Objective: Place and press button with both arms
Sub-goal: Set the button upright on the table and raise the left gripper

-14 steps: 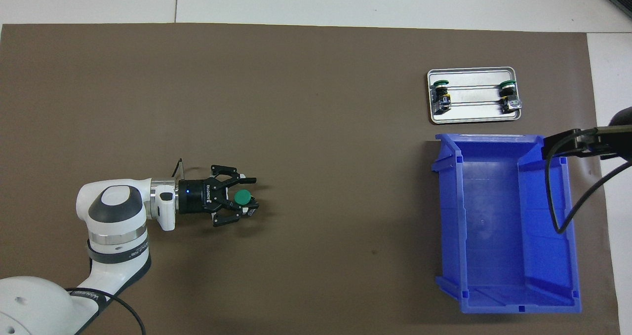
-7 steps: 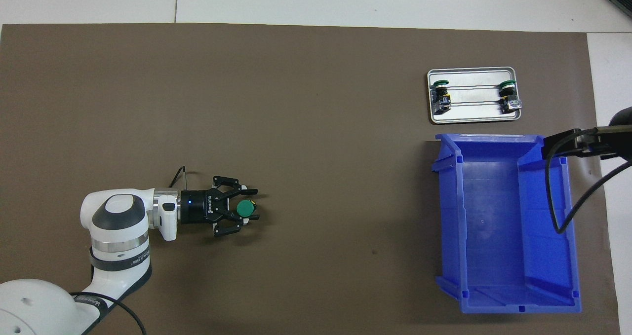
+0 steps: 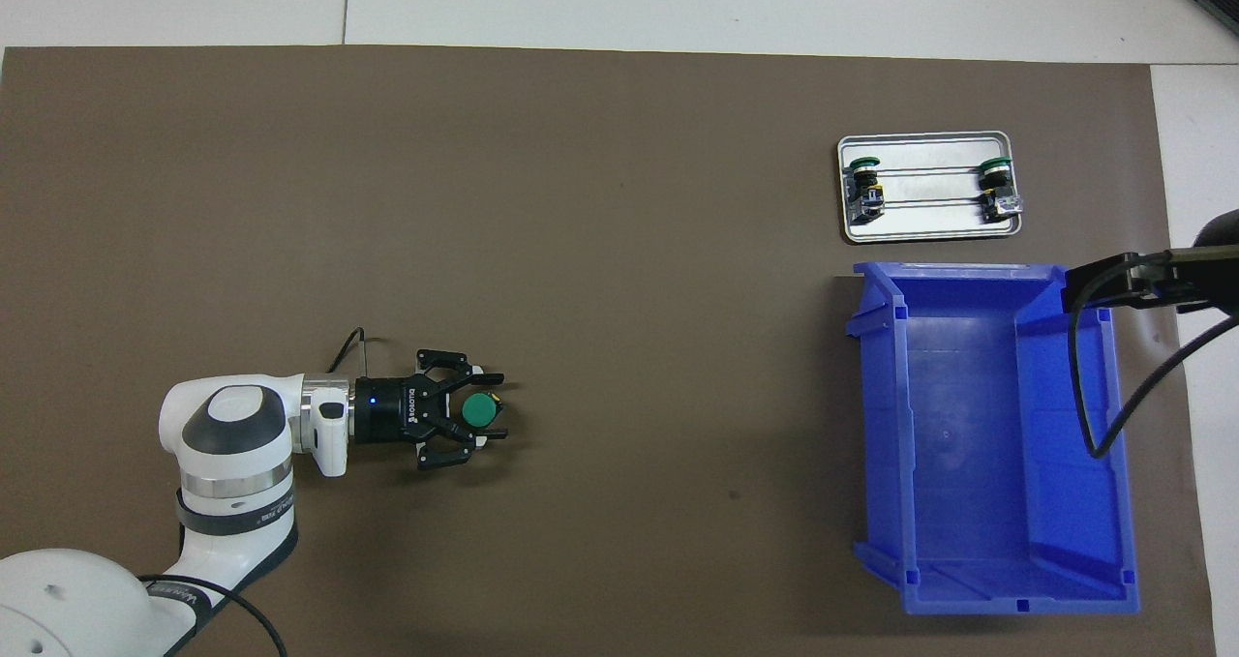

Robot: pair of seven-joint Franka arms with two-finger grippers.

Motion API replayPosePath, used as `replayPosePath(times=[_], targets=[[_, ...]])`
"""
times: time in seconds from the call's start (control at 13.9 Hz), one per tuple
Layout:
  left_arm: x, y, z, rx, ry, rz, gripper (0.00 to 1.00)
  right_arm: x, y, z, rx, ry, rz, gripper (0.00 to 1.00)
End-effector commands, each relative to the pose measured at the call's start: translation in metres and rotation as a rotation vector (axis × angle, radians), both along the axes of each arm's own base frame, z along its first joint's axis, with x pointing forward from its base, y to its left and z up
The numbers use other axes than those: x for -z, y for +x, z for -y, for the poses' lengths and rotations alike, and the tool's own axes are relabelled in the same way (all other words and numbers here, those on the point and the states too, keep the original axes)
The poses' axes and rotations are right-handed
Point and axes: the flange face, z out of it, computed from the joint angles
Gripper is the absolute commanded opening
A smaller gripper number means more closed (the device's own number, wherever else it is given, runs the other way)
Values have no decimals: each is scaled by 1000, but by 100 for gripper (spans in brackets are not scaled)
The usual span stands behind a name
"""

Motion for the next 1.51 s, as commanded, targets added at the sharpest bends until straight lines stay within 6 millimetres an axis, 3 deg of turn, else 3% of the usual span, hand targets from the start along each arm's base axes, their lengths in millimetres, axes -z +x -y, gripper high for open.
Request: replayPosePath(times=[0.0,0.43,0.72,0.93,1.43], targets=[[-4,-7,-3,-11,-11,16,100,-2,-6,-2,10,13,-5,100],[-2,-10,-10,-12,-9,16,100,-3,-6,-2,10,11,-4,100],[-2,-8,-26,-17,-7,17,100,-3,-6,-2,10,13,-4,100],[-2,-7,-48,-10,-1,16,100,-3,-6,-2,10,13,-4,100],[-19,20,-136,-59,30,51,100,-2,-6,-2,10,11,-5,100]])
